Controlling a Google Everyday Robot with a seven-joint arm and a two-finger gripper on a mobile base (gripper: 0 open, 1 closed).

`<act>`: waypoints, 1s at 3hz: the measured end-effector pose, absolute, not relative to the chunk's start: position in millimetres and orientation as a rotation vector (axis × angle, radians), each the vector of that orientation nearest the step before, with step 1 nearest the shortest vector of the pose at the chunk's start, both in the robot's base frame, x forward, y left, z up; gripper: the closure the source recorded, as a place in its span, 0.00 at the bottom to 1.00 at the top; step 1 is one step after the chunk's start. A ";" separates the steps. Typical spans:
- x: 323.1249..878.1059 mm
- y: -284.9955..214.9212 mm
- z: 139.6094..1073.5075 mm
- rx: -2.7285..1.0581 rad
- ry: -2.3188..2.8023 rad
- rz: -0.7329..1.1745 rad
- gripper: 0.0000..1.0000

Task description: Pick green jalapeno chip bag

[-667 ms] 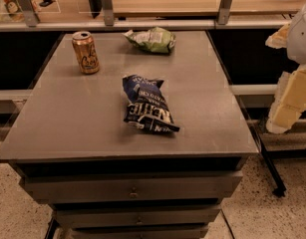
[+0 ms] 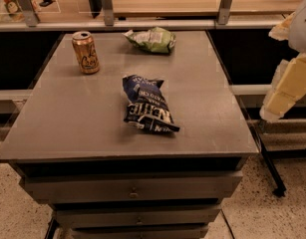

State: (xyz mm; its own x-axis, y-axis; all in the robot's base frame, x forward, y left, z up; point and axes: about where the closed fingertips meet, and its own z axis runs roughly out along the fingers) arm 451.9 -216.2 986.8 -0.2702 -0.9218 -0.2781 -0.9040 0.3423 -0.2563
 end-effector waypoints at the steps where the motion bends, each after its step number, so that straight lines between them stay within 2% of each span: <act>1: 468.8 -213.9 996.8 -1.456 2.253 -0.007 0.00; 3: 473.7 -207.5 996.8 -1.120 2.271 0.152 0.00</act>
Offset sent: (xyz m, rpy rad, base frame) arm 0.0377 -0.0004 0.0105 0.3236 -0.0304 -0.3016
